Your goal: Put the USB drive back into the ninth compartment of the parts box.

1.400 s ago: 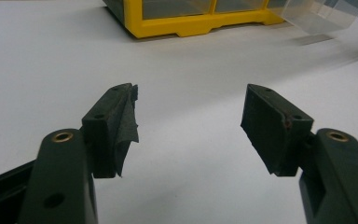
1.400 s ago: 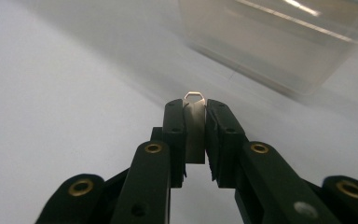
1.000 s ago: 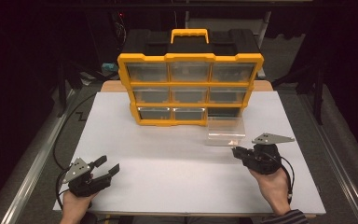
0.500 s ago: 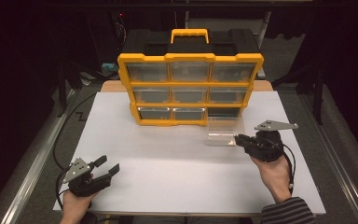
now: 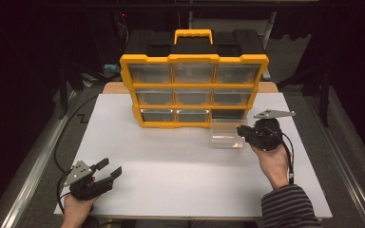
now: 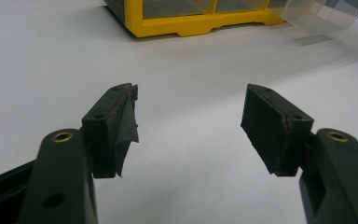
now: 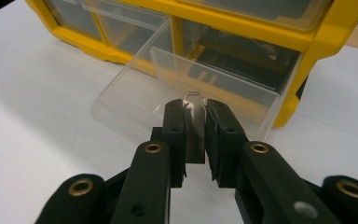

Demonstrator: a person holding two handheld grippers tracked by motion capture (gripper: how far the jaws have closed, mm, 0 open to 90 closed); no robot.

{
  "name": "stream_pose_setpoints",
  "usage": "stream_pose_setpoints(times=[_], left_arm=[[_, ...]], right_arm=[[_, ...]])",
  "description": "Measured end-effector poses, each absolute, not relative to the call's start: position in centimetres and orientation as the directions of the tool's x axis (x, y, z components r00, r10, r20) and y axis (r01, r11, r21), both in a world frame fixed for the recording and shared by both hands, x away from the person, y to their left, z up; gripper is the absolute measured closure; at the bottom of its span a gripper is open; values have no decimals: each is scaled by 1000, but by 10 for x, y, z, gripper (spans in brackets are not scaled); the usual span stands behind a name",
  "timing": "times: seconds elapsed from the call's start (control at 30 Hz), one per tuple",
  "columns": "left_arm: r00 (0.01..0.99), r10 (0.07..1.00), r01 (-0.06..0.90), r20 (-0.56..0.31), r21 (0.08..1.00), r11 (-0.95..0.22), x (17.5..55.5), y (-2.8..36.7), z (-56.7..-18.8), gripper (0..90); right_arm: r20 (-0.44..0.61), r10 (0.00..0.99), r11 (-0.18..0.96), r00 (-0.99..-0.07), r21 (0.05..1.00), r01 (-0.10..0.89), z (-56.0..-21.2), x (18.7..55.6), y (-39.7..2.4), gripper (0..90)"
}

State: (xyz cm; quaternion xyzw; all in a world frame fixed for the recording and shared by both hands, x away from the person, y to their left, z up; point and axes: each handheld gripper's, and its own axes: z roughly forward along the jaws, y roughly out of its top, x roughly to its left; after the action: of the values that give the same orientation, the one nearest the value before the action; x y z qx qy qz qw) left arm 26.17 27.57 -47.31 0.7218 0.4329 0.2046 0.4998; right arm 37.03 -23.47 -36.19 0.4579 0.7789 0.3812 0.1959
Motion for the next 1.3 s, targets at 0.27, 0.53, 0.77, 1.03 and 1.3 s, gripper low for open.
stream_pose_setpoints(times=[0.27, 0.53, 0.77, 1.03, 1.3], left_arm=[[541, 830, 420, -138, 899, -124, 261, 276, -473, 359], [542, 829, 419, -137, 899, -126, 261, 276, -473, 359], [539, 831, 419, -137, 899, -124, 261, 277, -473, 359], [539, 832, 419, -136, 900, -124, 261, 276, -473, 358], [537, 833, 419, -136, 900, -123, 261, 276, -473, 359]], right_arm=[[16, 878, 302, -478, 756, 581, -370, 384, -230, 718], [-5, 875, 316, -483, 763, 564, -369, 370, -234, 628], [1, 872, 306, -490, 780, 546, -373, 354, -244, 543], [20, 867, 279, -498, 809, 518, -379, 335, -256, 484], [18, 859, 274, -511, 828, 490, -389, 318, -261, 430]])
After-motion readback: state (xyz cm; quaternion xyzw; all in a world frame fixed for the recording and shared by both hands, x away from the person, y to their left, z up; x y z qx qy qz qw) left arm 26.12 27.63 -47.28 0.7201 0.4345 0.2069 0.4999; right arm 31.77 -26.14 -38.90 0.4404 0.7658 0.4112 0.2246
